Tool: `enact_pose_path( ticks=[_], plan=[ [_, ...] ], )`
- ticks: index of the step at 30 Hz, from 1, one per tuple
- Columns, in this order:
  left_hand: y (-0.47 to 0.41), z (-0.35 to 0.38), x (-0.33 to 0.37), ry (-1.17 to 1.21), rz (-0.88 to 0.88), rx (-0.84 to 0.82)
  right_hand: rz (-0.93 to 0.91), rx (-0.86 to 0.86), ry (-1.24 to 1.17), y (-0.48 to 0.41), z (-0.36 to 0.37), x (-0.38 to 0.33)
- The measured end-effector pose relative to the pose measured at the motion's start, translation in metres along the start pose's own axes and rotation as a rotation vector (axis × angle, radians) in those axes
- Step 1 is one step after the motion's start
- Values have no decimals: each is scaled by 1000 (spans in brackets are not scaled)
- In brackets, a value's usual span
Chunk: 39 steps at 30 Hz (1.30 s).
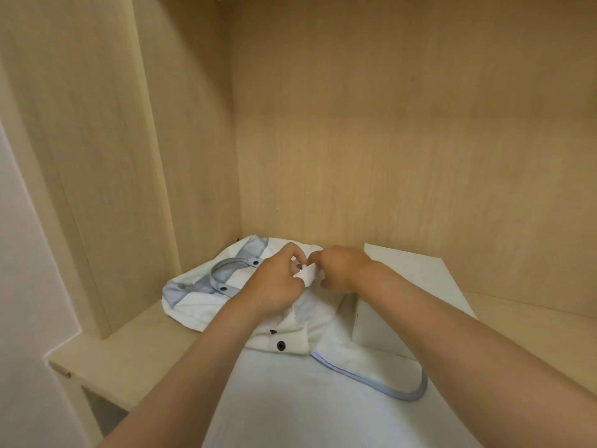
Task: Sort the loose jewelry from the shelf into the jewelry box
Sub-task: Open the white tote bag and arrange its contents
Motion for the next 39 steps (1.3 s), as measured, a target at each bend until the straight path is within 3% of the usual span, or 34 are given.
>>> enact_pose_path(
  ticks=[4, 9, 13, 18, 27, 39],
  plan=[
    [-5, -3, 9, -76, -84, -57, 51, 197, -15, -12, -5, 12],
    [-19, 6, 28, -196, -4, 74, 56, 400, -92, -1, -17, 27],
    [-15, 14, 43, -233, 145, 162, 30, 402, -290, 33, -17, 40],
    [-10, 28, 37, -315, 75, 109, -13, 488, -285, 95, -13, 43],
    [21, 31, 38, -187, -20, -47, 35, 230, 115, 159, 35, 22],
    [23, 16, 39, 34, -68, -85, 162, 300, 272, 147, 25, 6]
  ],
)
Point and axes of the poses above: each hand's wrist, its own y-axis away from the middle knuckle, its own z-axis out of the palm, x = y × z, the point moved 5 cm from there along -y, towards the middle knuckle, and after that the axes turned 10 degrees about -z, right-handed, at the moved point
